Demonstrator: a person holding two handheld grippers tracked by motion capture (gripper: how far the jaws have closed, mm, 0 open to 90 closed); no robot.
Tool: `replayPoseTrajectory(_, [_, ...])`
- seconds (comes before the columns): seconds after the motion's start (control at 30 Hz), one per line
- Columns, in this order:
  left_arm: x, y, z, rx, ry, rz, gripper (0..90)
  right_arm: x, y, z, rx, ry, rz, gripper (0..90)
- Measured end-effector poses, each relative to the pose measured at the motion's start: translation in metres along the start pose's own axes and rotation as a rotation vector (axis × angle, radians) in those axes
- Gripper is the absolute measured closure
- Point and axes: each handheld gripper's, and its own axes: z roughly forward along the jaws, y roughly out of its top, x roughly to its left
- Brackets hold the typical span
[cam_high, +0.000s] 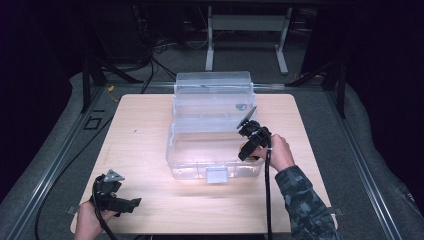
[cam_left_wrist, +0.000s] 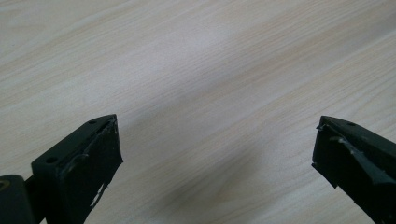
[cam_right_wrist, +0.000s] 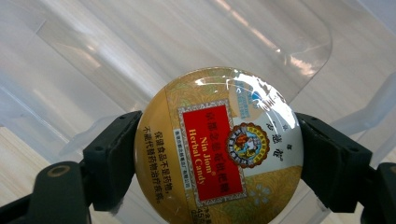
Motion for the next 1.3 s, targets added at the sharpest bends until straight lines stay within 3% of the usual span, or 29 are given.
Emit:
replayPoseTrajectory(0.43, [0.002, -0.004, 0.003, 0.012, -0.003, 0.000, 1.3, -0.002, 0.000, 0.005, 0.043, -0.009, 0.033, 19.9])
replayPoseTrajectory(0.7, [0.002, -0.004, 0.004, 0.015, -0.007, -0.002, 1.4, 0.002, 0.000, 0.008, 0.064, -0.019, 0.015, 19.5])
replayPoseTrajectory(0.77, [0.002, -0.004, 0.004, 0.016, -0.008, -0.002, 1.4, 0.003, -0.001, 0.010, 0.072, -0.025, 0.008, 16.0])
replayPoseTrajectory(1.07, [0.003, 0.001, -0.001, 0.003, -0.010, -0.003, 1.4, 0.005, -0.004, -0.009, -0.007, -0.049, 0.015, 13.0])
replayPoseTrajectory(1.2, [0.004, 0.007, -0.007, -0.042, -0.036, -0.008, 0.2, 0.006, -0.012, -0.020, -0.078, -0.019, 0.016, 10.2])
replayPoseTrajectory(1.3, [0.003, 0.009, -0.007, -0.048, -0.042, -0.006, 0.1, 0.007, -0.017, -0.026, -0.117, 0.002, 0.013, 9.6])
